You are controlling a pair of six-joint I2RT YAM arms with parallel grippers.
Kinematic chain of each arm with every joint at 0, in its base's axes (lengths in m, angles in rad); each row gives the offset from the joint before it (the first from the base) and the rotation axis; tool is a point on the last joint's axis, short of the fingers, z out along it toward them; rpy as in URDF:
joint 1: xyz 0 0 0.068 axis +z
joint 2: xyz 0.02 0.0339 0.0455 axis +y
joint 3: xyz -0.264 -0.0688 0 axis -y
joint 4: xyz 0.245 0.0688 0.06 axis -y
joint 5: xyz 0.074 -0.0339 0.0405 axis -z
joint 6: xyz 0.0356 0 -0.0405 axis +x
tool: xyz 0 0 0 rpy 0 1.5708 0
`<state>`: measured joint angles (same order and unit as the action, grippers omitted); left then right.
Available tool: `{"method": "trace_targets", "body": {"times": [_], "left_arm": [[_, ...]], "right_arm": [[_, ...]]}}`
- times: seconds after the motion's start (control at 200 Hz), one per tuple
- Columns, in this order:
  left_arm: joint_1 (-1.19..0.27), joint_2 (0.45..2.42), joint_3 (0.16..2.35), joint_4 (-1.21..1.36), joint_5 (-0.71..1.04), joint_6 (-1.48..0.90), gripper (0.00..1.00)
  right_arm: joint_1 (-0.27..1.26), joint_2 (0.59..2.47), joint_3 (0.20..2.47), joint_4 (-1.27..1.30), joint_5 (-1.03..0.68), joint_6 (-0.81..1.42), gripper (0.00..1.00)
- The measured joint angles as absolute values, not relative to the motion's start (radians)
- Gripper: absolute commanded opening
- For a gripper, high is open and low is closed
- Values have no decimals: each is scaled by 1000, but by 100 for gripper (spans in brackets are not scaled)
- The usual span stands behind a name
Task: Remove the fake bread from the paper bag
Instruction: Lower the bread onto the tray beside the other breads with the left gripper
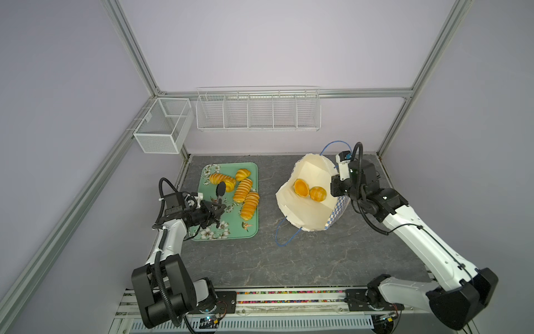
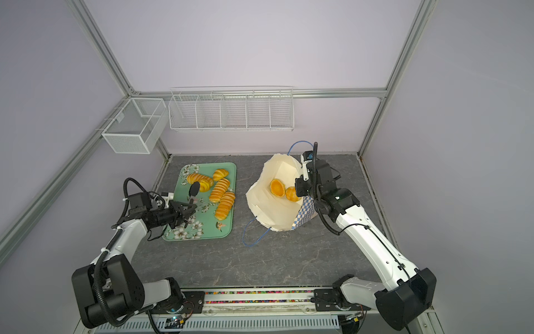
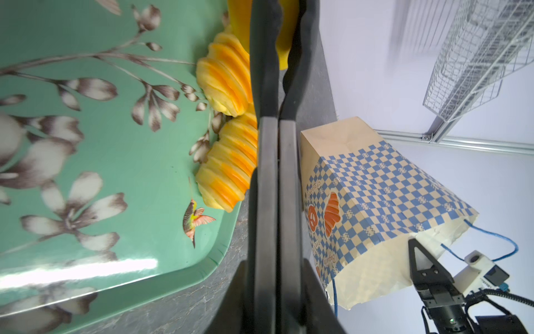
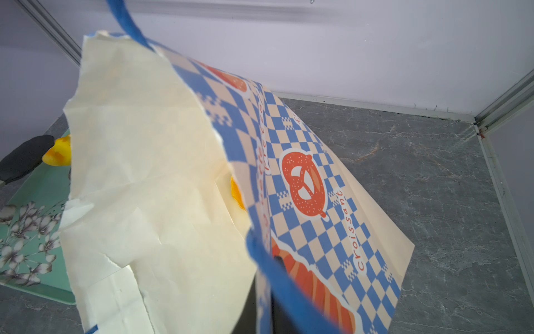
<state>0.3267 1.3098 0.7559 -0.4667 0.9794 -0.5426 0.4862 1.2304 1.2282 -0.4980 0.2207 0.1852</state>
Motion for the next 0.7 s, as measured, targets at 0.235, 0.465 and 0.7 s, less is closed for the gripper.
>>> {"method": "trace_targets", "body": {"times": [0.235, 0.465, 0.7], "left_arm": [[412, 1335, 712, -457, 985, -524, 0], [439, 1236, 640, -517, 927, -522, 0], [439, 1248, 691, -604, 799, -522, 15]], "right_arm": [[486, 1226, 1224, -498, 216, 183, 7], [486, 1221, 1224, -506, 213, 166, 7], [482, 1217, 1224, -514, 193, 156, 7]]}}
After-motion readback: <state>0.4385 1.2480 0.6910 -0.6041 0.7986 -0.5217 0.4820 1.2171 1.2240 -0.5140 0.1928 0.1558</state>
